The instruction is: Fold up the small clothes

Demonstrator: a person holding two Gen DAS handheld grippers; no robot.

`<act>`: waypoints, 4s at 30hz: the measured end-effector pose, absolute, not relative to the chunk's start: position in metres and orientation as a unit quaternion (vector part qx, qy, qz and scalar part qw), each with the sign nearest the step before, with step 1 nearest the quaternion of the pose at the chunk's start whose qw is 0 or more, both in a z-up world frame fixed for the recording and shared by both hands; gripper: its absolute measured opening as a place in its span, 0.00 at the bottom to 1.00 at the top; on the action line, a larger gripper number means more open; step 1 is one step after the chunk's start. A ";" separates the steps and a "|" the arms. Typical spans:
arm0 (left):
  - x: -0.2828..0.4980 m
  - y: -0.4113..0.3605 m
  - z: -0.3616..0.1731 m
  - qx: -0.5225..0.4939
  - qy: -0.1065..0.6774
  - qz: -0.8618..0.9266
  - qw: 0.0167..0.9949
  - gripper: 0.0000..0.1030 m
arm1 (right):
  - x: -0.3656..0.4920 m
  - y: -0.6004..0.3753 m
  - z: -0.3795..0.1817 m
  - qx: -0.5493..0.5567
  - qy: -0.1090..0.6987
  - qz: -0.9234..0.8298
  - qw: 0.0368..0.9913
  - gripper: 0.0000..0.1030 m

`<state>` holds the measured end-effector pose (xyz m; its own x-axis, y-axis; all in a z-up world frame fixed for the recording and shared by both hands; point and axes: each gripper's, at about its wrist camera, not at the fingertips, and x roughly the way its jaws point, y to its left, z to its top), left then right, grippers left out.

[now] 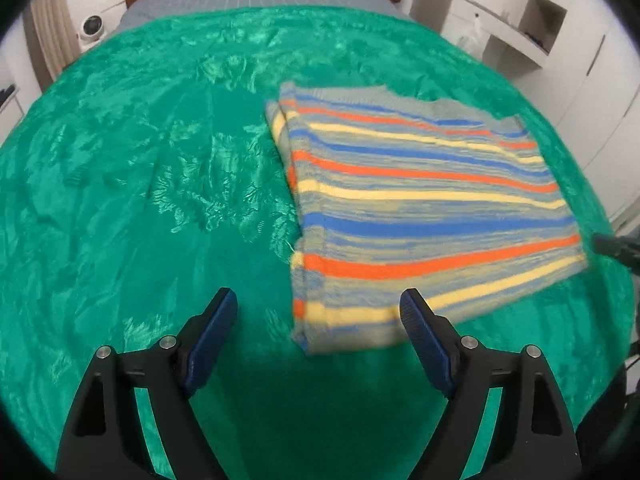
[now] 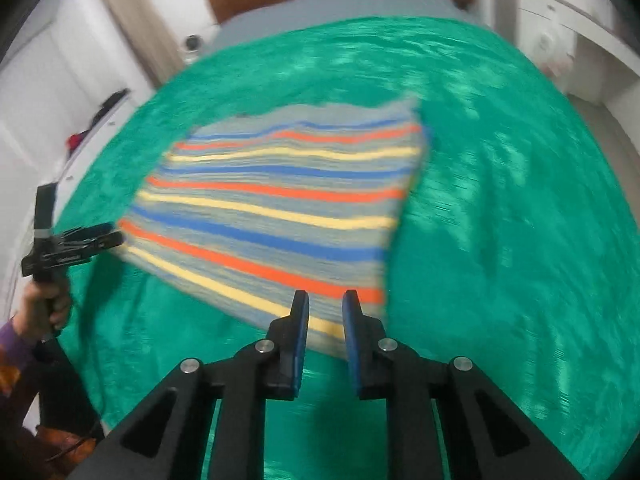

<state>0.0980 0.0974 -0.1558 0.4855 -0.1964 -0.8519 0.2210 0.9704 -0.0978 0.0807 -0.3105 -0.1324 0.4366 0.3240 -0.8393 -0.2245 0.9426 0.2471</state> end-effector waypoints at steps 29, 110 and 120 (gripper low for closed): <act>0.025 -0.011 -0.198 0.080 0.461 -0.158 0.870 1.00 | 0.017 -0.338 -0.121 0.001 0.463 -0.045 0.885 0.58; 0.128 0.101 -0.183 -0.070 0.451 -0.050 0.888 0.53 | 0.198 -0.138 -0.150 0.019 0.497 0.330 0.802 0.29; 0.156 0.130 -0.153 -0.137 0.452 -0.175 0.864 0.93 | 0.192 -0.190 -0.139 0.080 0.457 0.251 0.850 0.67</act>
<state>0.1558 0.1300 -0.1527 0.5306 -0.4257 -0.7330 0.1790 0.9015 -0.3940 0.1918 -0.1898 -0.1386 0.4563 0.4995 -0.7365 -0.3532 0.8613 0.3653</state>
